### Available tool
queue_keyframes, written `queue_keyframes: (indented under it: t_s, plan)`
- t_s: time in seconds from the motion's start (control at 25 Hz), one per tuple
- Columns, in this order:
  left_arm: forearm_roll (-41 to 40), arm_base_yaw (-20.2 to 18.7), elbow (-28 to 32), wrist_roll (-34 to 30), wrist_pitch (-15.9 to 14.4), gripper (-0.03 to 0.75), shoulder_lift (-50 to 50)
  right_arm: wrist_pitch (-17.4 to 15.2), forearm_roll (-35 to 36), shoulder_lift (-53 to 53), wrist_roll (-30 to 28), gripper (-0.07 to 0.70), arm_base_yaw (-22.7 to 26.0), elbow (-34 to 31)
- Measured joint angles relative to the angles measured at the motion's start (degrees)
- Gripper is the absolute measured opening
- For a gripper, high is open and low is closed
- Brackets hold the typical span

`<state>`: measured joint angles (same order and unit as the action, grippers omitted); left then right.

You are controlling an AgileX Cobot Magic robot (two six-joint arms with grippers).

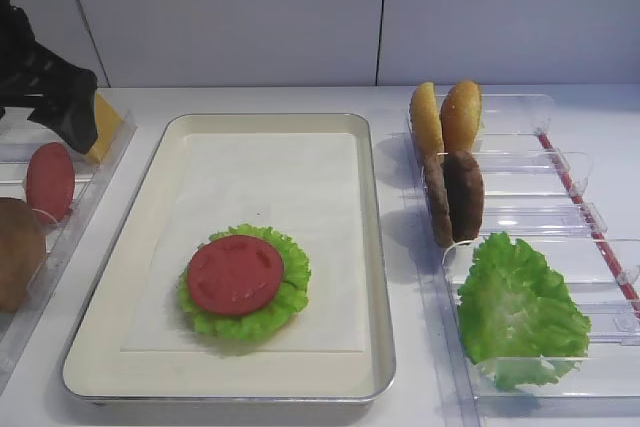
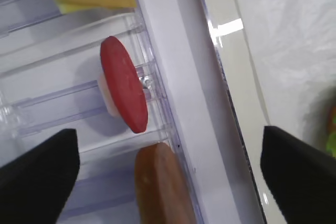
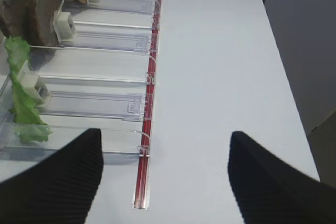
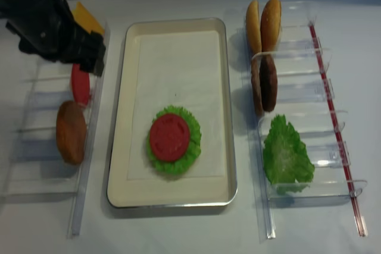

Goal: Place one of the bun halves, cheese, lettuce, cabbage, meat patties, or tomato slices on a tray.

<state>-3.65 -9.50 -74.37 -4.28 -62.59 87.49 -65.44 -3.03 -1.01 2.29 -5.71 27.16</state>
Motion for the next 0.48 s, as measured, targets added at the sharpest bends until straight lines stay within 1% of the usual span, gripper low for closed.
queue_keyframes:
  t_s: [0.12, 0.24, 0.48]
  plan:
    - [-0.38, 0.00, 0.00, 0.19, -0.94, 0.657, -3.58, 0.00, 0.00, 0.00, 0.00, 0.512, 0.00, 0.00]
    - [-0.47, 0.00, 0.00, 0.22, -2.54, 0.636, -8.55, 0.00, 0.00, 0.00, 0.00, 0.512, 0.00, 0.00]
    - [-0.47, 0.00, 0.00, 0.95, -7.28, 0.623, -20.13, 0.00, 0.00, 0.00, 0.00, 0.512, 0.00, 0.00]
